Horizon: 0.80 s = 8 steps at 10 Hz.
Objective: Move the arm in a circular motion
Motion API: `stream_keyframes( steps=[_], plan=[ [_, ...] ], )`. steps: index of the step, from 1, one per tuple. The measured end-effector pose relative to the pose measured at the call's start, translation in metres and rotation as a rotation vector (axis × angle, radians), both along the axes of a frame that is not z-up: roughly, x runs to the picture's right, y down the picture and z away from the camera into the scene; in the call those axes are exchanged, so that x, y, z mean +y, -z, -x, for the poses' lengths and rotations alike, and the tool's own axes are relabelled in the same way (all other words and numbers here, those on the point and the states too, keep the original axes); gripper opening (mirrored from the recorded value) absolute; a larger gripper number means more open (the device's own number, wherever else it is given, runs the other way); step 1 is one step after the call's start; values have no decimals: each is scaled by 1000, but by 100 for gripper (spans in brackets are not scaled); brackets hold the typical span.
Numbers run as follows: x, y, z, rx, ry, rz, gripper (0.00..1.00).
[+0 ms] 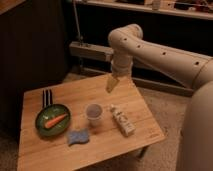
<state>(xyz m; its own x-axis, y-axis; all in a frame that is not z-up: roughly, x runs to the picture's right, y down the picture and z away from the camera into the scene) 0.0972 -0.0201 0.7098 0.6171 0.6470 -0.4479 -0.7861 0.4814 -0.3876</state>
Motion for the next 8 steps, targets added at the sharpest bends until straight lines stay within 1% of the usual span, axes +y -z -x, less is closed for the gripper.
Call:
stream_keyframes(
  steps=[2, 4, 5, 6, 7, 8],
  plan=[
    [20, 7, -39, 59, -58, 15, 80],
    [44, 19, -82, 124, -125, 29, 80],
    [59, 28, -107, 159, -163, 35, 80],
    [70, 35, -123, 182, -188, 37, 80],
    [85, 47, -147, 213, -222, 33, 80],
    [99, 63, -166, 236, -243, 27, 80]
  ],
)
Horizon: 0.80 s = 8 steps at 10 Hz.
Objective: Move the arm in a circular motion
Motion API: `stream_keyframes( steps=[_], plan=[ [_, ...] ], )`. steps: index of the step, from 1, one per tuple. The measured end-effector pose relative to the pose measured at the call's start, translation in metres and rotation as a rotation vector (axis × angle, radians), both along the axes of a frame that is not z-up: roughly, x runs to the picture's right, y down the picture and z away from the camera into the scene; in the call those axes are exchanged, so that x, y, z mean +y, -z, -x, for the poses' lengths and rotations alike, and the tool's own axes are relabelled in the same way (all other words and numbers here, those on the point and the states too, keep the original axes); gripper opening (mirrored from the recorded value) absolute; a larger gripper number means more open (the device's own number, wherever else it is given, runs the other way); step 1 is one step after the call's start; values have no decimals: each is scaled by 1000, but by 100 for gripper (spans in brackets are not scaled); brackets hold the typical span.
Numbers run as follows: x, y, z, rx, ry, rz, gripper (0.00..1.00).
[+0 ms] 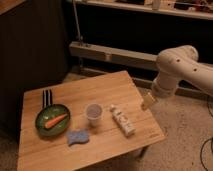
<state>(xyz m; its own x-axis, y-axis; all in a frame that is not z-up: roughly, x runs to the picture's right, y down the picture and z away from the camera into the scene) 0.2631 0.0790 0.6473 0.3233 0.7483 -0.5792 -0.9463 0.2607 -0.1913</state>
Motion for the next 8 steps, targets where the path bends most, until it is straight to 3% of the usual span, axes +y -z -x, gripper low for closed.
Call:
stream_keyframes(
  steps=[2, 4, 7, 8],
  plan=[
    [21, 31, -16, -11, 5, -16, 80],
    [33, 50, -14, -43, 23, -28, 80],
    [45, 74, 31, -142, 63, -58, 80],
    [46, 81, 61, -183, 82, -71, 80]
  ],
)
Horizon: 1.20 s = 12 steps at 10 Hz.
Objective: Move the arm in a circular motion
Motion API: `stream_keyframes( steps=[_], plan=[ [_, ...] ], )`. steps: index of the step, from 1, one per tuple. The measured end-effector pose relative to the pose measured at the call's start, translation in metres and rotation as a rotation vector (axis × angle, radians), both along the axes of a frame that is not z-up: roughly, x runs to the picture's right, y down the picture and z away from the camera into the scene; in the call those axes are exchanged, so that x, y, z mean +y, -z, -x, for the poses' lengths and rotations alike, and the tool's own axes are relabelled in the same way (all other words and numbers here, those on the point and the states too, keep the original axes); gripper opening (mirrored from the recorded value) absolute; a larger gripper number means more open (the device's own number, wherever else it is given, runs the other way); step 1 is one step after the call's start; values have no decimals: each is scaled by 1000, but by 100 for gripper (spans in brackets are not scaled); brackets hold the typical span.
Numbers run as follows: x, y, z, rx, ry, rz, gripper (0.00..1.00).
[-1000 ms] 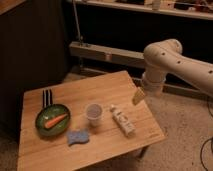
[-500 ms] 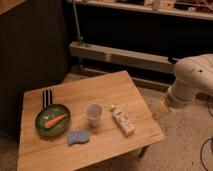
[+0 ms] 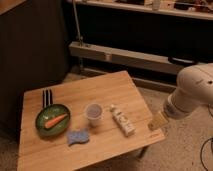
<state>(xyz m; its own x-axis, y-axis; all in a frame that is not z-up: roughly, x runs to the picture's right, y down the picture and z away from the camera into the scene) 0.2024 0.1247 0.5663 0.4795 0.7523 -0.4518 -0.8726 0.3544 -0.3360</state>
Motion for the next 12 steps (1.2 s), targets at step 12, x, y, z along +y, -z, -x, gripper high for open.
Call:
stream_keyframes(
  steps=[12],
  plan=[
    [-82, 33, 317, -382, 340, -149, 80]
  ],
)
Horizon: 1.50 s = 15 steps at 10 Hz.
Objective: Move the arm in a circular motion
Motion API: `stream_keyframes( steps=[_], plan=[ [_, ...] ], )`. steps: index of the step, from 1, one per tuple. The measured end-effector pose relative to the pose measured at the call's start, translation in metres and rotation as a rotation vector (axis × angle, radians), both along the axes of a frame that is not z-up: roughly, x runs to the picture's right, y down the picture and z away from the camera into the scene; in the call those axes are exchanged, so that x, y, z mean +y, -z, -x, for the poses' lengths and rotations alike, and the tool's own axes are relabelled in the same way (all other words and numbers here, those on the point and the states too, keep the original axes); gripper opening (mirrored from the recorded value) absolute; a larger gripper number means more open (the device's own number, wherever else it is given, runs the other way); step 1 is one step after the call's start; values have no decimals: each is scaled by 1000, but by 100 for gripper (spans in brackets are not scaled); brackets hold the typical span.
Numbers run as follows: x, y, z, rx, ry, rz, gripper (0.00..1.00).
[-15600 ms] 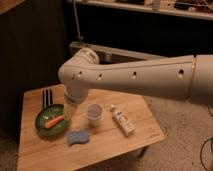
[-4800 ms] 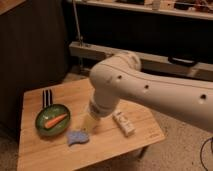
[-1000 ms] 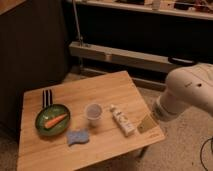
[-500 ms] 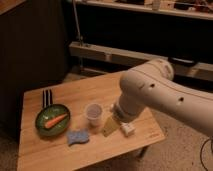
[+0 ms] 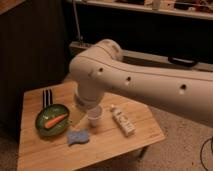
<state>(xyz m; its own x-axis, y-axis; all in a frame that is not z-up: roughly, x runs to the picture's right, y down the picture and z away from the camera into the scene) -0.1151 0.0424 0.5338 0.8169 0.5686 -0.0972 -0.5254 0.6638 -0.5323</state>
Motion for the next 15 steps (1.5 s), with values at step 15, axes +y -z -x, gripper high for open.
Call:
stream_keyframes(
  steps=[15],
  plan=[
    [-82, -210, -134, 225, -143, 119, 80]
  ],
)
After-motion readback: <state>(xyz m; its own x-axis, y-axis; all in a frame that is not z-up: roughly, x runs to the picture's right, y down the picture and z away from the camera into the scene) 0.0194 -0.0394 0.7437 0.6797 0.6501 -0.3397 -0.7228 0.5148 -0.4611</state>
